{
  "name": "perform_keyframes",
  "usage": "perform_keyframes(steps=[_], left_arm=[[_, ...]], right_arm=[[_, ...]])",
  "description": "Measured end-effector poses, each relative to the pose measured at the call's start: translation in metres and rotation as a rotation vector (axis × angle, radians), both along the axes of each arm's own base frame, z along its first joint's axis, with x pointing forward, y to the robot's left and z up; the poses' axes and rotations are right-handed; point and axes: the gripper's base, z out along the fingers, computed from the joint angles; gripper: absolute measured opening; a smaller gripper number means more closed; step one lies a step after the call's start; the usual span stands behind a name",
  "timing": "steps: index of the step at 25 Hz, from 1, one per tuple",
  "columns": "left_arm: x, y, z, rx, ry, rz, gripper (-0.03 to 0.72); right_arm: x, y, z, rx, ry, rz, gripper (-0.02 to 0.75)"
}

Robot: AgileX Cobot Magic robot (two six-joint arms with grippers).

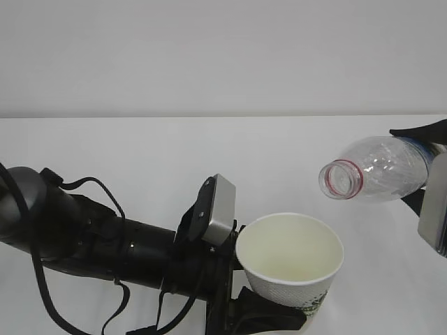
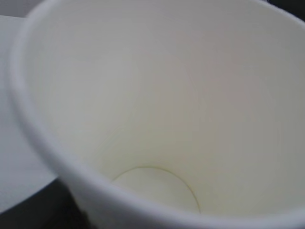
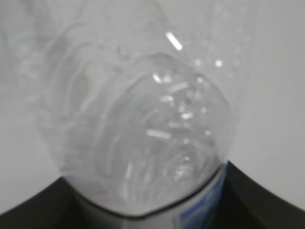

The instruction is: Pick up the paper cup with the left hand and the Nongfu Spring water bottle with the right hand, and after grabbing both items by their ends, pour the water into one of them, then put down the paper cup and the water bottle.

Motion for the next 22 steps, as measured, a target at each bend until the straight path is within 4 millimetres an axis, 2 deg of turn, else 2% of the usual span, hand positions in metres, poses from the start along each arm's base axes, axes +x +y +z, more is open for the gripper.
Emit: perform_keyframes(steps=[15,22], left_arm=[[-0.0001,0.0000,0.0000,0.000,0.000,-0.001,0.519],[-0.0001,0.0000,0.0000,0.000,0.000,-0.001,0.519]], right_arm=[[0.0013,0.0015,0.0045,-0.022,-0.070,0.028,0.461],[0.0048,0.0025,-0.0006,-0.053,-0.071,0.051,0.461]])
